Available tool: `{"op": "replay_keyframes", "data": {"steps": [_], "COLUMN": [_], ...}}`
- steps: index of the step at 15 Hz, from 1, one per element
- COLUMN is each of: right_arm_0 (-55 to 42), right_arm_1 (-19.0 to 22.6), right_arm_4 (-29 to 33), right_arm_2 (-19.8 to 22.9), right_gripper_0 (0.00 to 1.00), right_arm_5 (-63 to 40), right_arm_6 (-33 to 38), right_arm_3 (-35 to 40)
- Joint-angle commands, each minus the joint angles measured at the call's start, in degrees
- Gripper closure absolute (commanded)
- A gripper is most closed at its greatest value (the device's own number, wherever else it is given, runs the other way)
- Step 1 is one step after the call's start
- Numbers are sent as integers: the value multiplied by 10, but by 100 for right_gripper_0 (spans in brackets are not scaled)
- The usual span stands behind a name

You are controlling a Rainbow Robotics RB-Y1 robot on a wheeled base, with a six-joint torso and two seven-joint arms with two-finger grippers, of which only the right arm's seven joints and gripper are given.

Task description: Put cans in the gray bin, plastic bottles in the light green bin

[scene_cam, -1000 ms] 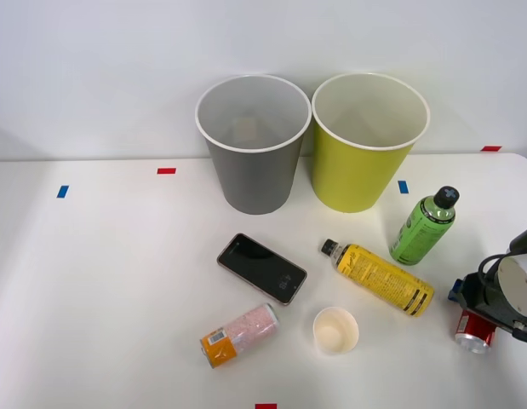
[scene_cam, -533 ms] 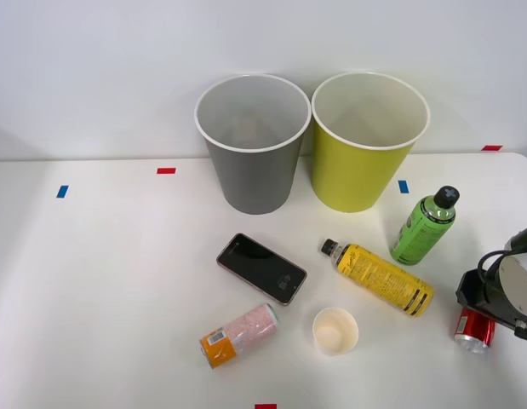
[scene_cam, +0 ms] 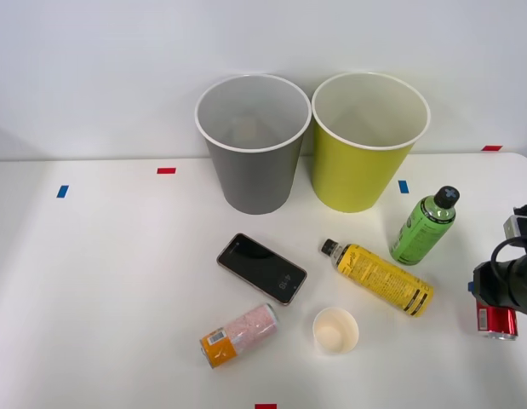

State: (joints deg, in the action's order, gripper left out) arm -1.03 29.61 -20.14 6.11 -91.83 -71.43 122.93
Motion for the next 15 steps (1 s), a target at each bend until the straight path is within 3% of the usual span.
{"op": "replay_keyframes", "data": {"steps": [1,6,11,15], "right_arm_0": [-49,-120,-129,-120], "right_arm_1": [1,1,-2,-26], "right_arm_4": [-31,-98,-243,-421], "right_arm_2": [53,111,128,126], "right_gripper_0": [100,100,100,100], "right_arm_5": [3,17,182,296], "right_arm_6": [-87,-215,-303,-398], "right_arm_3": [86,221,243,242]}}
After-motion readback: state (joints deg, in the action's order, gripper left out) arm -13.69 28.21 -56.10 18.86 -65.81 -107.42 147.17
